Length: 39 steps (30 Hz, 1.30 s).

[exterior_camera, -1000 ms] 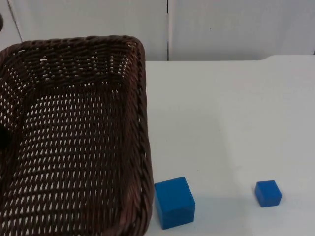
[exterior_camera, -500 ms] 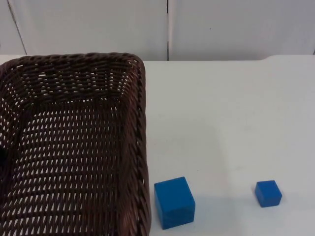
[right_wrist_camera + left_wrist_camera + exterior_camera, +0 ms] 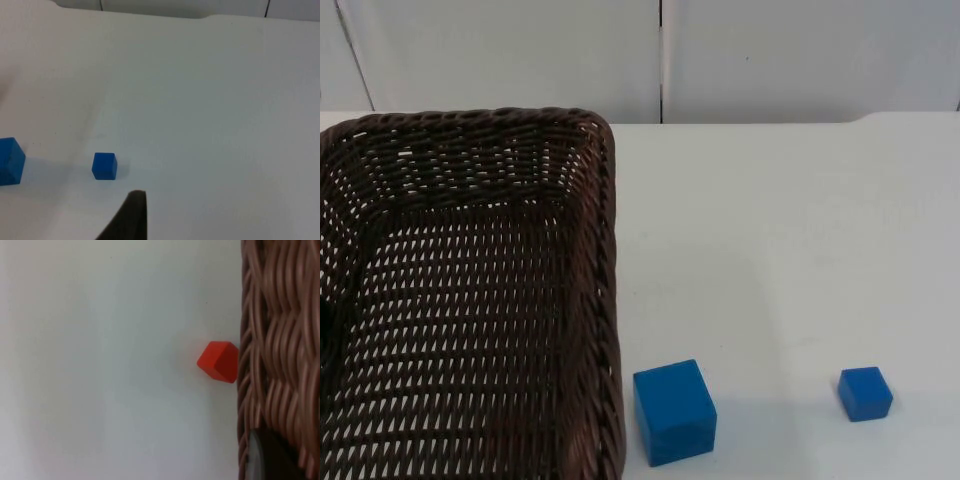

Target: Pick up the basket with the left hand and place the largest block into the basket with the right hand.

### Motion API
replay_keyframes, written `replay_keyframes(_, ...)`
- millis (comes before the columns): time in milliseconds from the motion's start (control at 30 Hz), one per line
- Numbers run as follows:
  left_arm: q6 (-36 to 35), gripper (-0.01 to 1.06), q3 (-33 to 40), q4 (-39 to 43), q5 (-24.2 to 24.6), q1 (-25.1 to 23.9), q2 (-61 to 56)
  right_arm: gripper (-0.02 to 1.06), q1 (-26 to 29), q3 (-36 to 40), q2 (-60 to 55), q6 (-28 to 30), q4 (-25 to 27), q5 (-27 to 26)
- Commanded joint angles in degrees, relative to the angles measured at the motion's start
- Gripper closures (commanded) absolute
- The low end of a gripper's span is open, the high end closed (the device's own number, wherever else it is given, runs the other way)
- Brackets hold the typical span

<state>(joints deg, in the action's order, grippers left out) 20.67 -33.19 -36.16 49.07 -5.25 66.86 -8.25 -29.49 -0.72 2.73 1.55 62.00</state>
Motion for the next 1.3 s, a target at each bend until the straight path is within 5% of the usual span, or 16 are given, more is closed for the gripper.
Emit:
replay_keyframes(0, 0.1, 1.05, -0.1, -1.1, 0.1, -0.1, -0.6, -0.01, 0.4, 0.0, -1.6, 0.7, 0.1, -0.3)
replay_keyframes(833, 0.1, 1.05, -0.1, -0.5, 0.1, -0.1, -0.6, -0.01, 0.4, -1.5, -28.8, 0.7, 0.1, -0.9)
replay_keyframes(1267, 0.4, 1.05, -0.1, -0.4, -0.1, -0.1, -0.6, -0.01, 0.4, -7.7, -42.0, 1.4, 0.1, -6.1)
